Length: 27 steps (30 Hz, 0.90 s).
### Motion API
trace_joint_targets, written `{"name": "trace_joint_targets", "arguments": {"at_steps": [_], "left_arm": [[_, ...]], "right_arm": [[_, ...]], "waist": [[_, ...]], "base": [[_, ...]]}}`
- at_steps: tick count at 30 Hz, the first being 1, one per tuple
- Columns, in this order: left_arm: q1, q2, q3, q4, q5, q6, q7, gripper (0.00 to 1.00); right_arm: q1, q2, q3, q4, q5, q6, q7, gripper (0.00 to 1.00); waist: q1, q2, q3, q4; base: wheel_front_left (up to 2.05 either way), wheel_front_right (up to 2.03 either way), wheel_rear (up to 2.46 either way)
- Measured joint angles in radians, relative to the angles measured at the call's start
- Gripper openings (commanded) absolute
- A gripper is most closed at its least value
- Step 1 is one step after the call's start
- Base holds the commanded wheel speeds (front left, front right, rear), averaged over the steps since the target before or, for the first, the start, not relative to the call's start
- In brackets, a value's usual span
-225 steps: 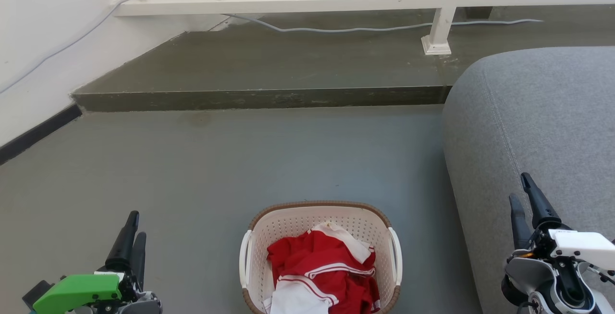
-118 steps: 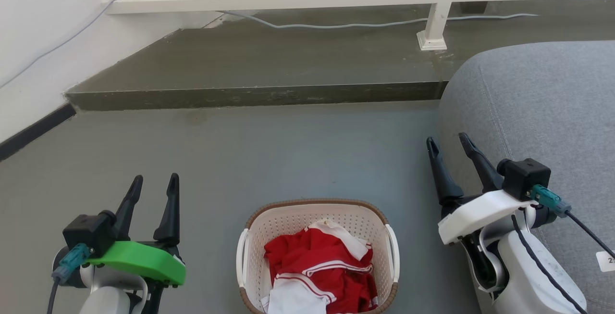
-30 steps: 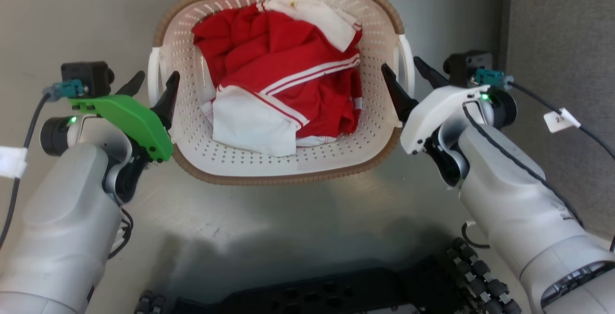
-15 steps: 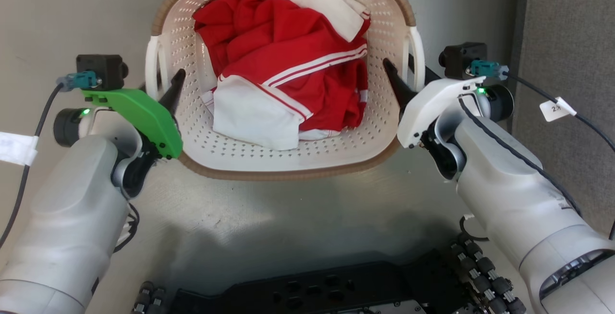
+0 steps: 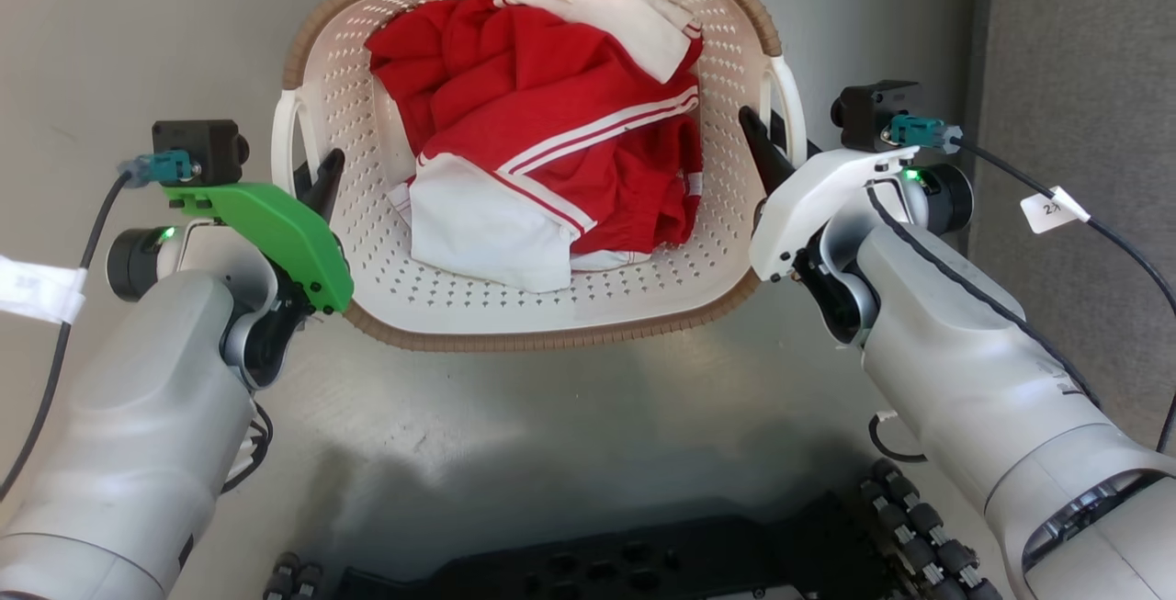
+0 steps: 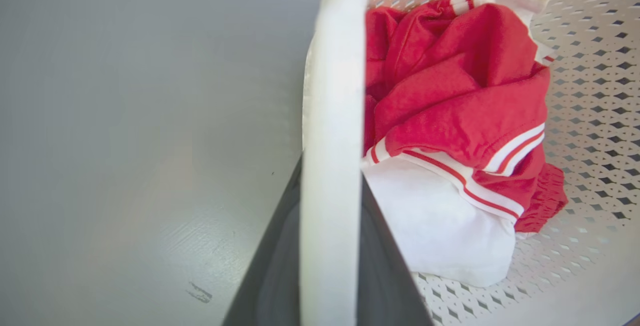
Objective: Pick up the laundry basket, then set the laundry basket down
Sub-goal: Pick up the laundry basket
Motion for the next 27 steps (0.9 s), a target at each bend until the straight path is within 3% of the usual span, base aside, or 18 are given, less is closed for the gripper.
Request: {"name": "trace_joint_targets", "arguments": {"at_steps": [10,27], "left_arm": [[0.008,-0.007,-0.057,0.046,-0.043,0.0,-0.004,0.0],[0.087,-0.016,-0.114,0.086,-0.158,0.0,0.085,0.0]], "right_arm": [[0.001,0.0,0.049,0.035,0.059,0.016,0.002,0.0],[0.032,-0.001,0.135,0.071,0.182,0.036,0.169,0.0]], "waist": [[0.0,0.0,-0.107,-0.003],[0.0,0.0,-0.342,-0.008]], "base": [[0.0,0.0,0.0],[0.0,0.0,0.0]]}}
